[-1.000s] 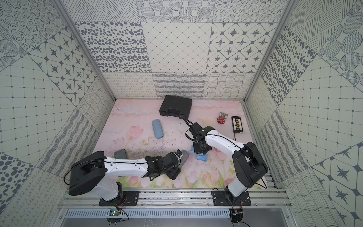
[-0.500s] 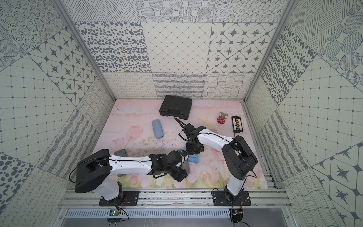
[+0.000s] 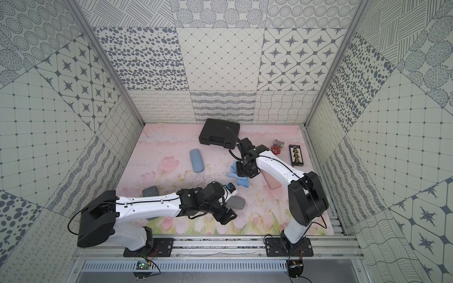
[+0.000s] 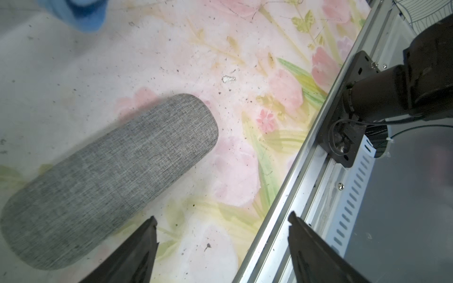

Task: Wipe the eyeglass case
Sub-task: Adjust the eyeglass case at the center of the board.

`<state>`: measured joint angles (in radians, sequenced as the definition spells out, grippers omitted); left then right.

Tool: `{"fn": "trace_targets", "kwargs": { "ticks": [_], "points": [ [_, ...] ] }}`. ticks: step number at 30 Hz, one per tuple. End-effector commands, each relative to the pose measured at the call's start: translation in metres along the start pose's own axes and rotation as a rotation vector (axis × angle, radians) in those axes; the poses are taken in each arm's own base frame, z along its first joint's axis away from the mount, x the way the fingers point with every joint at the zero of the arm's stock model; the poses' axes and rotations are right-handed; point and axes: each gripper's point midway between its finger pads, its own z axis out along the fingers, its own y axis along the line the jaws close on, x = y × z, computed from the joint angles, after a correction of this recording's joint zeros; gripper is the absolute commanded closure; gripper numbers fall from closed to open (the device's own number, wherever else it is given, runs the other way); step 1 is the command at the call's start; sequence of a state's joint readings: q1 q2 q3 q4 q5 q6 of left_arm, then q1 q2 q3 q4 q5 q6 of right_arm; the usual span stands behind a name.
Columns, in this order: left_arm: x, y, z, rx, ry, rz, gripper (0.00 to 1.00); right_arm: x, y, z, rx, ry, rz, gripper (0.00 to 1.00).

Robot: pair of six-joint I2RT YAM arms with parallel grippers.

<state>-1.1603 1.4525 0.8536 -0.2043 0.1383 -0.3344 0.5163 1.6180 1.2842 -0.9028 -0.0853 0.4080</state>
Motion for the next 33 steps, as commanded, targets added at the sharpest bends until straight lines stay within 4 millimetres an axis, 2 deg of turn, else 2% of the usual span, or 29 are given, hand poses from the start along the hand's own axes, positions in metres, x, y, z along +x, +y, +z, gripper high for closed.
{"fn": "trace_targets", "kwargs": {
  "ticks": [1,3,5,9,11,13,15,18,25,28,31,33],
  "points": [
    [0.009,0.053,-0.008,-0.196,0.095,0.111,0.13,0.025,-0.013,-0.015,0.031,0.011,-0.003,1.00],
    [0.006,0.073,-0.007,-0.220,0.118,0.017,0.13,0.052,-0.023,-0.008,0.040,0.060,0.044,1.00],
    [-0.002,0.081,-0.005,-0.194,0.083,-0.065,0.12,0.082,-0.039,-0.001,0.076,0.105,0.111,1.00],
    [-0.014,0.091,0.000,-0.143,0.006,-0.180,0.10,0.125,-0.059,0.006,0.158,0.151,0.195,1.00],
    [-0.013,0.095,0.003,-0.130,-0.005,-0.227,0.10,0.144,-0.057,0.013,0.164,0.191,0.215,1.00],
    [-0.009,0.096,0.009,-0.103,-0.009,-0.265,0.10,0.161,-0.045,0.024,0.147,0.223,0.224,1.00],
    [-0.004,0.093,0.014,-0.071,-0.009,-0.292,0.10,0.168,-0.034,0.034,0.128,0.232,0.233,1.00],
    [0.002,0.084,0.020,0.001,-0.020,-0.349,0.10,0.164,-0.017,0.050,0.078,0.243,0.230,1.00],
    [0.019,0.070,0.009,0.107,-0.085,-0.476,0.13,0.114,0.000,0.061,0.062,0.188,0.162,1.00],
    [0.024,0.063,0.004,0.137,-0.104,-0.501,0.15,0.100,-0.005,0.060,0.075,0.179,0.140,1.00],
    [0.028,0.056,-0.001,0.135,-0.101,-0.475,0.15,0.092,-0.022,0.053,0.116,0.173,0.117,1.00],
    [0.036,0.060,-0.003,0.092,-0.067,-0.459,0.15,0.090,-0.033,0.044,0.140,0.170,0.104,1.00]
  ]
}}
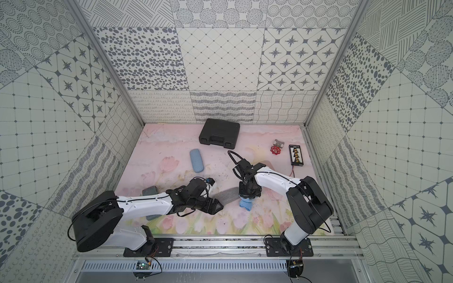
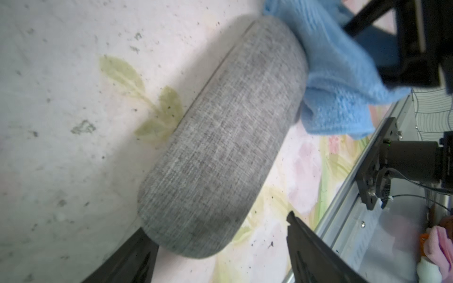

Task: Wipe the eyeglass case
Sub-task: Adjust the eyeglass case at the center of the board, then wipe the dirt from the eyeglass case.

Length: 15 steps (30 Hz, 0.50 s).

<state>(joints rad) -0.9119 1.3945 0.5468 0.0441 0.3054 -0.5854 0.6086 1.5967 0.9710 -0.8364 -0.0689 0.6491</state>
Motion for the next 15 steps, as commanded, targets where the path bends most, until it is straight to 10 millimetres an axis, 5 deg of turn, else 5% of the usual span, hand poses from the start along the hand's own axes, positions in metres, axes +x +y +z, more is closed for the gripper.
{"fn": "trace_targets", "kwargs": {
  "ticks": [1,6,10,15],
  "points": [
    [-0.001,-0.013,-0.011,0.024,-0.006,0.000,0.14,-0.012,-0.016,-0.018,0.051,-0.047,-0.068,1.00],
    [-0.010,0.008,-0.033,-0.170,-0.006,0.187,0.12,-0.027,-0.038,-0.056,0.145,-0.149,-0.119,1.00],
    [-0.024,-0.006,-0.023,-0.188,0.000,0.417,0.10,-0.025,-0.010,-0.062,0.013,-0.152,-0.115,1.00],
    [-0.024,0.004,-0.007,-0.270,0.114,0.608,0.08,-0.012,0.017,-0.055,-0.054,-0.133,-0.128,1.00]
  ]
}}
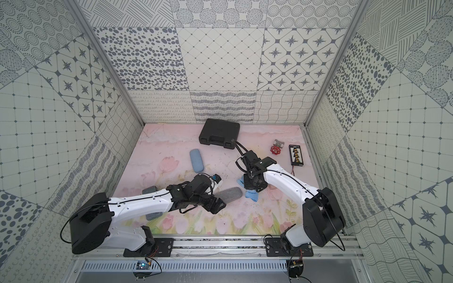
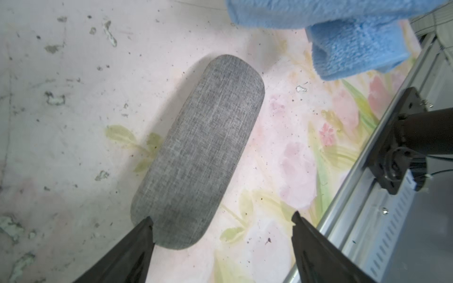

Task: Wipe the eyeglass case
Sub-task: Wipe the dirt from the eyeglass case.

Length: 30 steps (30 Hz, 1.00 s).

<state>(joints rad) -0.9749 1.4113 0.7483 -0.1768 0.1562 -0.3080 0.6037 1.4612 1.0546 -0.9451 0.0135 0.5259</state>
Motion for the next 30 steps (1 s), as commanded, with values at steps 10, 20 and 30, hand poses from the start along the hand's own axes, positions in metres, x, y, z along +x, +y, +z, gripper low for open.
{"fn": "trace_targets", "kwargs": {
  "ticks": [10,20,30],
  "points": [
    [0.019,0.024,0.026,-0.123,0.173,0.382,0.05,0.010,0.044,0.003,-0.146,0.022,-0.004,1.00],
    [0.033,0.026,0.036,-0.151,0.159,0.377,0.25,0.029,0.112,0.006,-0.459,0.102,0.130,1.00],
    [0.021,0.009,0.030,-0.080,0.015,0.365,0.61,0.047,0.052,0.067,-0.294,0.206,0.208,1.00]
  ]
}}
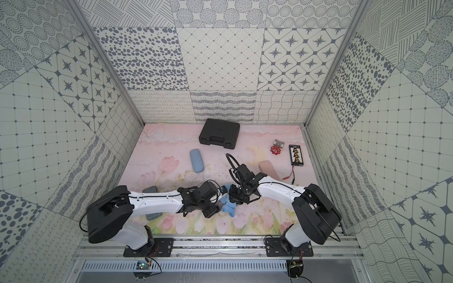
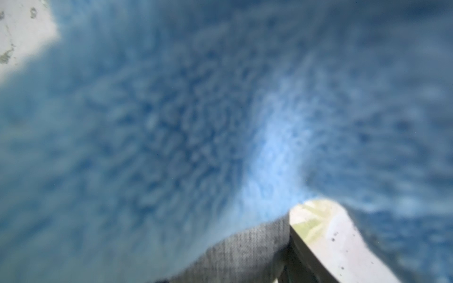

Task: Wipe the eyeglass case
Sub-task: Wipe the dirt from the eyeglass case.

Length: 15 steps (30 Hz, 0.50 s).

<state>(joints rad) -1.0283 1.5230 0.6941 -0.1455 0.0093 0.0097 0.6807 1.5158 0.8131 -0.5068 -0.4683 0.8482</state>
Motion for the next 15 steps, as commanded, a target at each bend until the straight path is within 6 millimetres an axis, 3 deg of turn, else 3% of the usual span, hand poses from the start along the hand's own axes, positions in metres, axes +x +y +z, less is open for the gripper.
{"fn": "trace_targets", "kwargs": {
  "ticks": [1,4,7,9,13,15],
  "points": [
    [-0.023,-0.009,-0.004,0.040,-0.112,0.008,0.64,-0.022,-0.055,-0.006,0.241,-0.055,-0.011,1.00],
    [-0.021,-0.012,-0.004,0.047,-0.111,0.011,0.69,-0.043,-0.079,-0.046,0.512,-0.157,-0.117,1.00],
    [-0.019,-0.012,-0.006,0.045,-0.114,0.001,0.70,-0.054,-0.068,-0.077,0.622,-0.245,-0.216,1.00],
    [-0.019,-0.014,-0.007,0.052,-0.122,-0.009,0.70,-0.046,-0.042,-0.070,0.494,-0.227,-0.229,1.00],
    [-0.021,-0.015,-0.008,0.055,-0.135,-0.032,0.70,-0.010,0.023,-0.026,0.093,-0.101,-0.166,1.00],
    [-0.020,-0.016,-0.009,0.056,-0.137,-0.038,0.70,0.001,0.041,-0.010,-0.042,-0.037,-0.130,1.00]
  ]
}}
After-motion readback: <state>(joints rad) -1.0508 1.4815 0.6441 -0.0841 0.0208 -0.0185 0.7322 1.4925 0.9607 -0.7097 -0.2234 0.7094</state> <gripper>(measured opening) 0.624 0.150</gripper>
